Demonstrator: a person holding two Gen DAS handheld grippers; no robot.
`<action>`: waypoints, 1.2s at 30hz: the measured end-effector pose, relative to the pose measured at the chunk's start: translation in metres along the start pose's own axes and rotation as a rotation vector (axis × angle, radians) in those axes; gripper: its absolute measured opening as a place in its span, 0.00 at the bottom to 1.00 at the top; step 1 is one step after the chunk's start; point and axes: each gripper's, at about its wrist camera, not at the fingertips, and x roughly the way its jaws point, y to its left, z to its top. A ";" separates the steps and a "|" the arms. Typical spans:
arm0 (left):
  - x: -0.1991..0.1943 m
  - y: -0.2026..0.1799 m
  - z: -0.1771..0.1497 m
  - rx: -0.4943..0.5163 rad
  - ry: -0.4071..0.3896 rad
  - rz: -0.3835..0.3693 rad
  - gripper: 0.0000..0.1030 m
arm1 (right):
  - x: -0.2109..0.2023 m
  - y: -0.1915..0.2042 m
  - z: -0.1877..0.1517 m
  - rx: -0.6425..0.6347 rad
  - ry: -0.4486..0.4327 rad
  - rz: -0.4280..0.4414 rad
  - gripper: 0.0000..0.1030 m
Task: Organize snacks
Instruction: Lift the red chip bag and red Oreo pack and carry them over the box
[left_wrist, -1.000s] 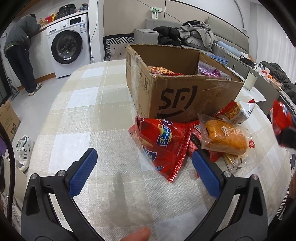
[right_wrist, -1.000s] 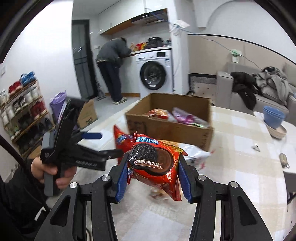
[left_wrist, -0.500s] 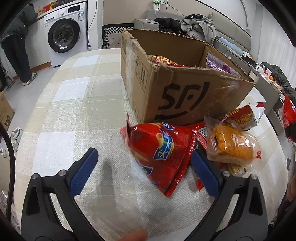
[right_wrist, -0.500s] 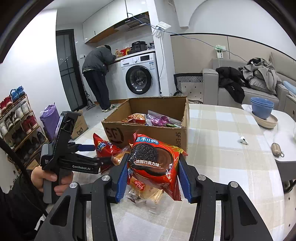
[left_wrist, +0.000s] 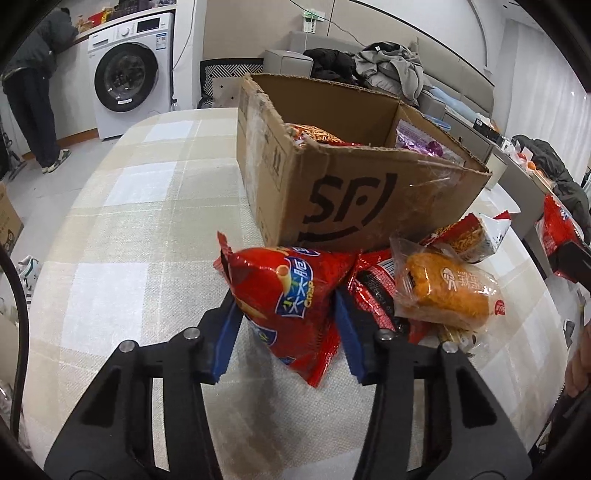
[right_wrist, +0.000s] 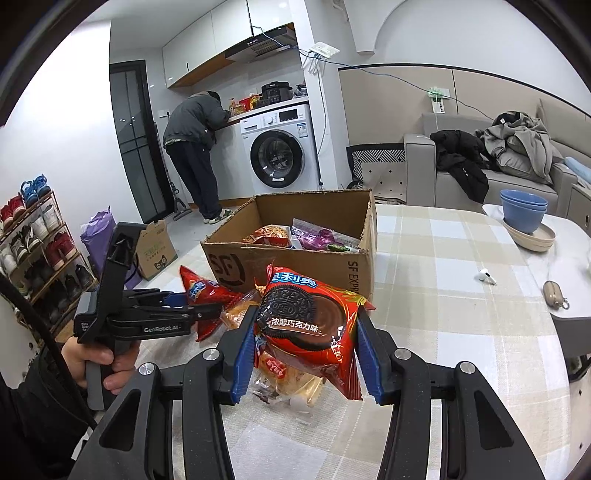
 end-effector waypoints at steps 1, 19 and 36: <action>-0.003 0.002 0.000 -0.005 -0.006 0.003 0.44 | 0.000 0.000 0.000 0.000 -0.001 0.000 0.48; -0.095 0.000 0.005 -0.001 -0.159 0.032 0.45 | -0.004 -0.003 0.006 0.016 -0.037 -0.012 0.48; -0.137 -0.011 0.043 0.020 -0.249 0.023 0.45 | 0.004 -0.006 0.042 0.010 -0.071 -0.019 0.48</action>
